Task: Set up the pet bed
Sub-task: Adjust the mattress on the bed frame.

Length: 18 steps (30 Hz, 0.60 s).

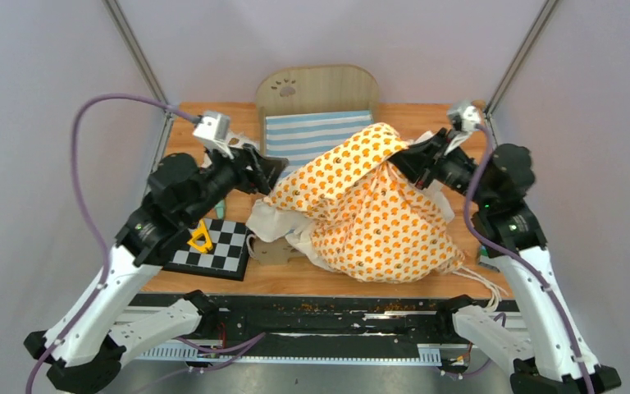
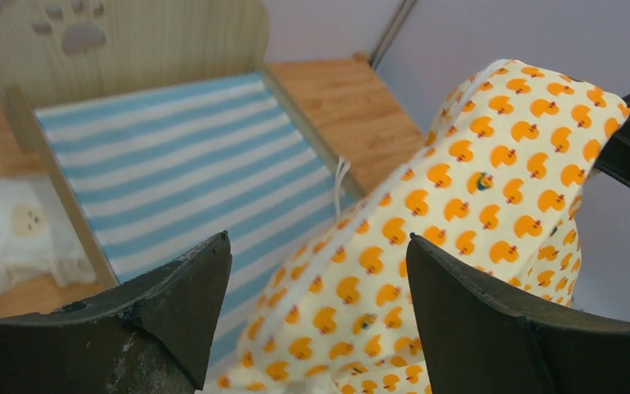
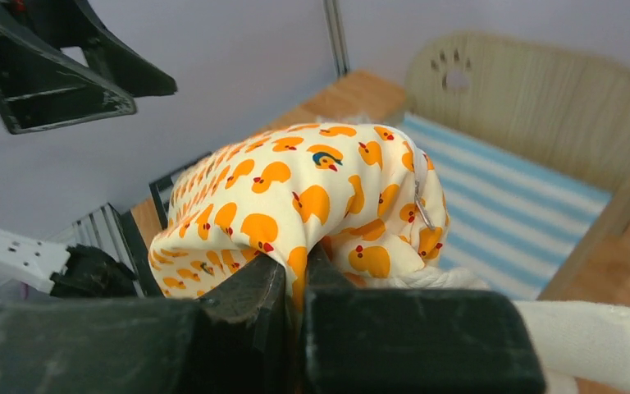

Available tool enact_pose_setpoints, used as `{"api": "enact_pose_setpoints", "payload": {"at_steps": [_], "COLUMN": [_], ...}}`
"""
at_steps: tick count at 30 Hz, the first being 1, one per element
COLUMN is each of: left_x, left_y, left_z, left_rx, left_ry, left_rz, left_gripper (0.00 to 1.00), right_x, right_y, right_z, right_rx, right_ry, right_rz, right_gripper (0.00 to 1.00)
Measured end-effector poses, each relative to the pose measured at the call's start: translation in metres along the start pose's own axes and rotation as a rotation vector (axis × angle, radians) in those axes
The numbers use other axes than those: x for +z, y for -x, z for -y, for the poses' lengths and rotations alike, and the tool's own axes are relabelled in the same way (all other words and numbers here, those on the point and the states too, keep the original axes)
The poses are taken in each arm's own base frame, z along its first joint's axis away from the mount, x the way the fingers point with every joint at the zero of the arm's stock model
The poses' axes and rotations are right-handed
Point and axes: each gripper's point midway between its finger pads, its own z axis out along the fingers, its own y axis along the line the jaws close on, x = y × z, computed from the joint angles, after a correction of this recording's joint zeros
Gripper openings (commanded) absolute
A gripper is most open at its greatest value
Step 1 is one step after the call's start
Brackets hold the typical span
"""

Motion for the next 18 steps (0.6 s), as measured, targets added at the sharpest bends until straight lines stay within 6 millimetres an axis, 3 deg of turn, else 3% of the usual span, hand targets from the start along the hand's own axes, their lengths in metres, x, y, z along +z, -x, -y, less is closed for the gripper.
{"api": "enact_pose_setpoints", "payload": {"at_steps": [5,8,10,18], "left_x": [0.022,0.023,0.023,0.05], "left_y": [-0.092,-0.126,-0.139,-0.157], "left_z": [-0.031,-0.042,-0.046,-0.056], "left_rx": [-0.024,-0.028,-0.026,-0.074], "left_ry": [0.073,0.091,0.1,0.154], "left_rz": [-0.208,-0.279,-0.31,-0.325], "left_gripper": [0.95,0.99,1.0,1.0], "right_x": [-0.001,-0.014,-0.022,-0.033], "right_y": [-0.119,-0.159,-0.169,-0.17], "right_z": [0.04,0.043,0.039,0.029], "right_rx": [0.159,0.192,0.193,0.149], "right_ry": [-0.126,-0.166,-0.171,-0.15], "right_rz": [-0.249,-0.323,-0.341,-0.322], "right_gripper": [0.03,0.04,0.05,0.1]}}
